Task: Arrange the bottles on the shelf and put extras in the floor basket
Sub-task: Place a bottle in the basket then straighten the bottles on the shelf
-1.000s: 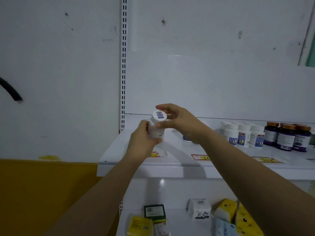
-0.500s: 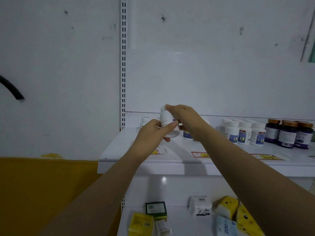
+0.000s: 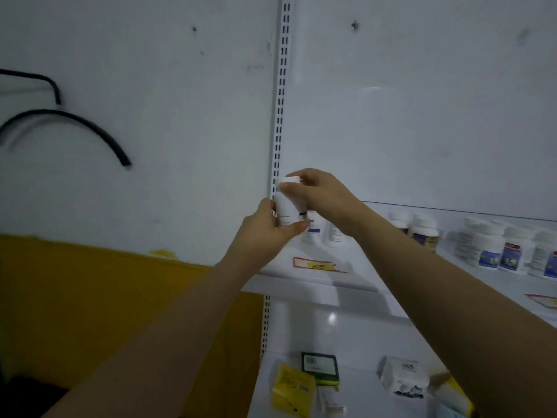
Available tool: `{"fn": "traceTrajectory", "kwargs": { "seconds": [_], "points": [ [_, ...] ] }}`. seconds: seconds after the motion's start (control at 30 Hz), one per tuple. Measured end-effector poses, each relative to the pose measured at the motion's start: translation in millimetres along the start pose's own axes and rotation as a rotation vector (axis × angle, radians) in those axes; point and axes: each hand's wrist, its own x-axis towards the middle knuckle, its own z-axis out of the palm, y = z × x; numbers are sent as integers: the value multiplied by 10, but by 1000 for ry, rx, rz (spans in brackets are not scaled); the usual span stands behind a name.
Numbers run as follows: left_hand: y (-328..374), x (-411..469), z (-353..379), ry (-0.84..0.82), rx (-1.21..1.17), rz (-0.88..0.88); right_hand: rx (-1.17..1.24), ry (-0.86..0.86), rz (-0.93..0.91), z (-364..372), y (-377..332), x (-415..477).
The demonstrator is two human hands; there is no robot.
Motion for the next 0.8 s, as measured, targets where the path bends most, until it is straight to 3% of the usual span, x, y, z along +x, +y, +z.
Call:
{"fn": "traceTrajectory", "kwargs": {
  "seconds": [0.17, 0.27, 0.33, 0.5, 0.8],
  "points": [
    [-558, -275, -801, 127, 342, -154, -94, -166, -177, 916, -390, 228],
    [-924, -561, -1267, 114, 719, -278, -92, -280, -247, 1506, -612, 250],
    [-1189, -728, -1544, 90, 837, -359, -48, -341, -271, 1871, -725, 242],
    [-1744, -1007, -2132, 95, 955, -541, -37, -407, -324, 2678, -934, 281],
    [-2625, -945, -2726, 44, 1044, -579, -76, -420, -306, 3746, -907, 681]
  ]
}}
